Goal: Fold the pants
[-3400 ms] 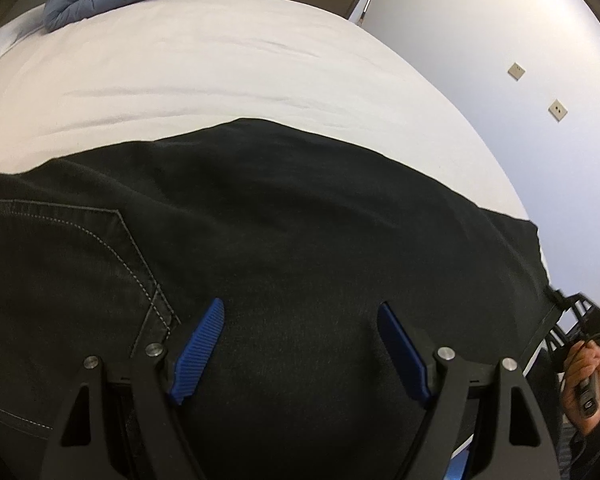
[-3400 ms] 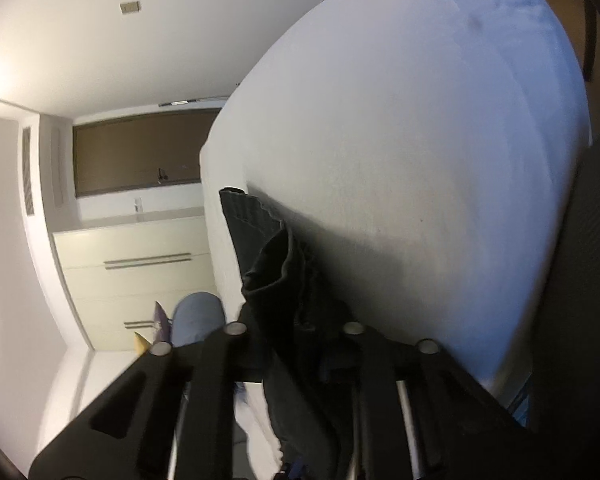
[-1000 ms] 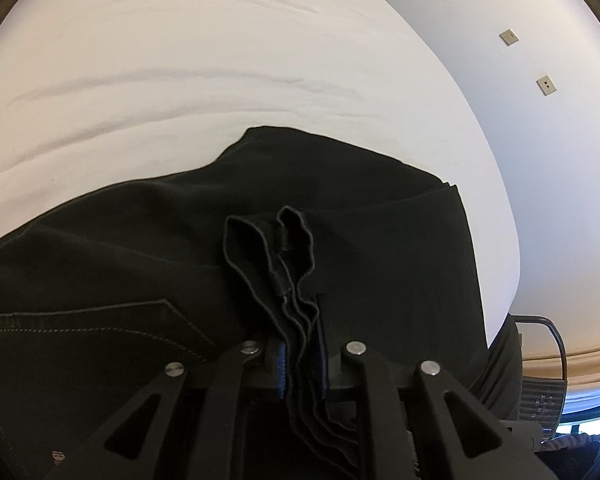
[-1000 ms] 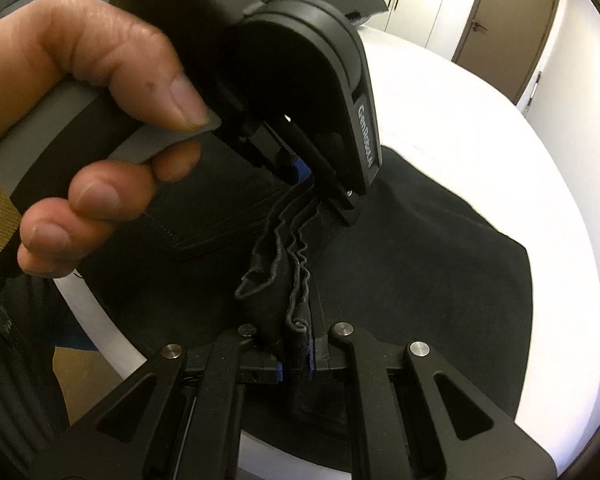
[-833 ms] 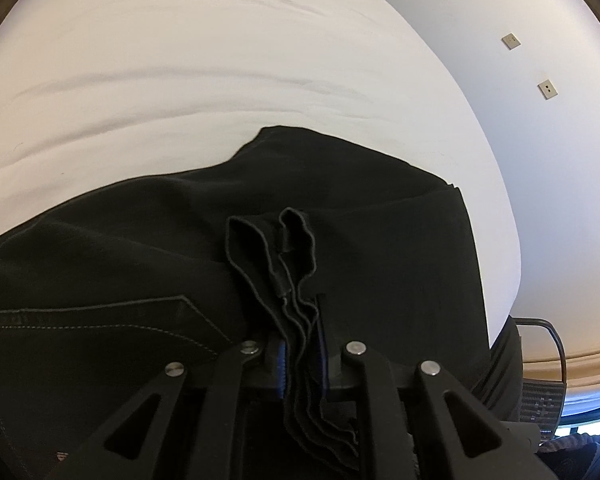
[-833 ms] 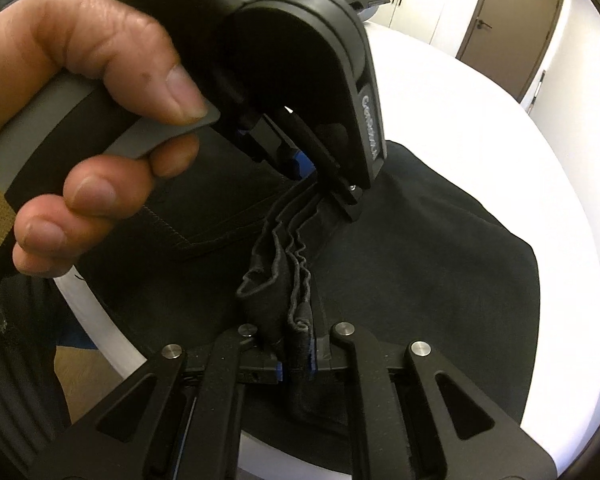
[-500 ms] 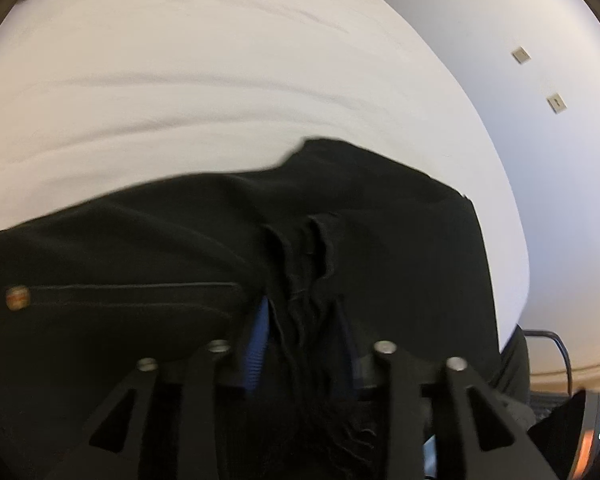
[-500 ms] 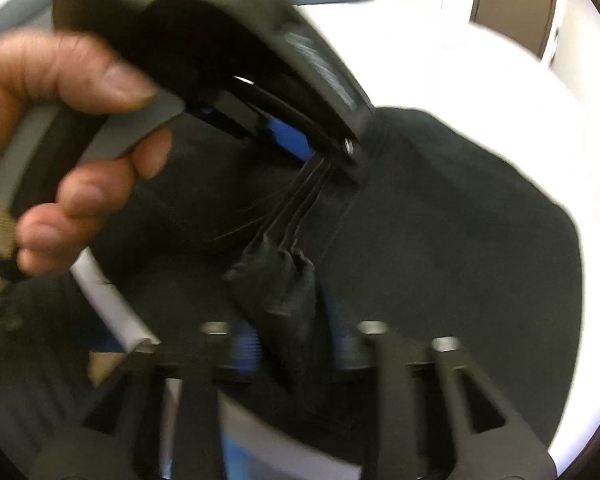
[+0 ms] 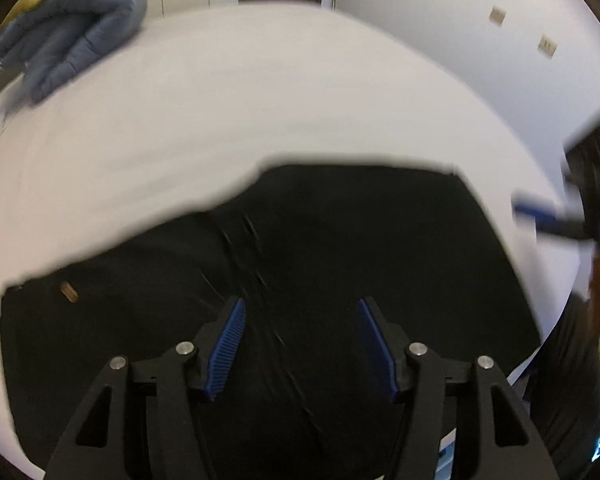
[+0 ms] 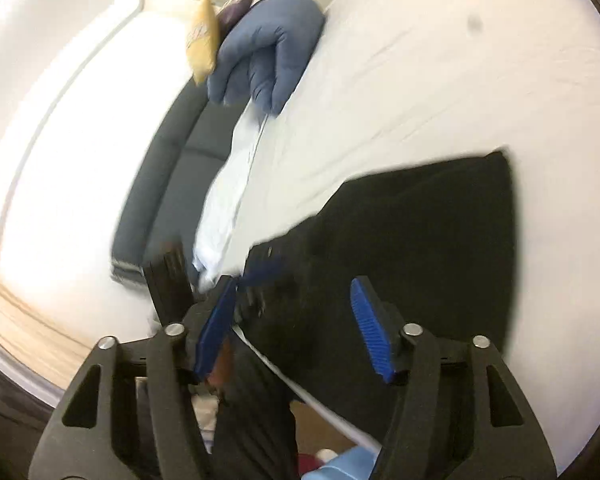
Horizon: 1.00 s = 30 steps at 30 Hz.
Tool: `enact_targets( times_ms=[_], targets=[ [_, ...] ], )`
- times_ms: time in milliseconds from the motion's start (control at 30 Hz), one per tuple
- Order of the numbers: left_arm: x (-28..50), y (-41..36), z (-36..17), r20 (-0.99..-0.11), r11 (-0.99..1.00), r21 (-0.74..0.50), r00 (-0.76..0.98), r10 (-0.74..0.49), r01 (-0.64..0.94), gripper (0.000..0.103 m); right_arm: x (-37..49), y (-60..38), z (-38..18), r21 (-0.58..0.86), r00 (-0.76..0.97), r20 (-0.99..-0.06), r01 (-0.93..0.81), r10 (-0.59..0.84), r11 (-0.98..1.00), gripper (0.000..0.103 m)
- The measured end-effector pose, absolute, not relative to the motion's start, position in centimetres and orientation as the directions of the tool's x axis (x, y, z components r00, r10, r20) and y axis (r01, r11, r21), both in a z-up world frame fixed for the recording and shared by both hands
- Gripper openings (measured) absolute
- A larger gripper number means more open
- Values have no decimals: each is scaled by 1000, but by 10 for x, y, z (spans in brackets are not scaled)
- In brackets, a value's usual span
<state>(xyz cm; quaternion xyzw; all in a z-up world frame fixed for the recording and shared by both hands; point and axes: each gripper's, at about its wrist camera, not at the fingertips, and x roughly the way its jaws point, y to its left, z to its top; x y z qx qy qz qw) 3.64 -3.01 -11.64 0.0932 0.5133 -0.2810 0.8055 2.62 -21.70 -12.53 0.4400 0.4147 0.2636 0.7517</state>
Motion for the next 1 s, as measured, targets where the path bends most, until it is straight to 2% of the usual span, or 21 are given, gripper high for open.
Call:
enact_targets(
  times_ms=[133, 233, 300, 367, 600, 767, 833, 933, 1000],
  targets=[
    [21, -30, -144, -891, 843, -131, 311, -331, 522, 61, 60, -239, -147, 899, 485, -383, 3, 786, 437, 56],
    [13, -34, -148, -892, 842, -106, 323, -315, 529, 64, 77, -248, -181, 871, 418, -468, 68, 779, 486, 56],
    [14, -33, -150, -893, 843, -109, 320, -316, 527, 65, 74, -252, -195, 876, 407, -466, 84, 786, 475, 46],
    [14, -37, -152, -892, 846, -122, 317, -323, 519, 66, 60, -250, -194, 894, 392, -428, 55, 814, 444, 46],
    [17, -31, -153, -886, 841, -132, 318, -337, 525, 68, -16, -211, -199, 906, 293, -399, -19, 869, 422, 46],
    [33, 0, -151, -878, 846, -155, 320, -355, 510, 68, -48, -188, -185, 863, 218, -488, -23, 845, 505, 47],
    [34, 7, -150, -871, 853, -174, 327, -366, 492, 68, -46, -197, -167, 868, 283, -461, -54, 841, 494, 49],
    [48, 23, -143, -868, 860, -188, 330, -372, 475, 68, -15, -216, -141, 904, 417, -350, -83, 839, 419, 49],
    [50, 26, -143, -865, 865, -190, 337, -371, 464, 68, 14, -225, -145, 923, 442, -310, -74, 842, 378, 49]
  ],
)
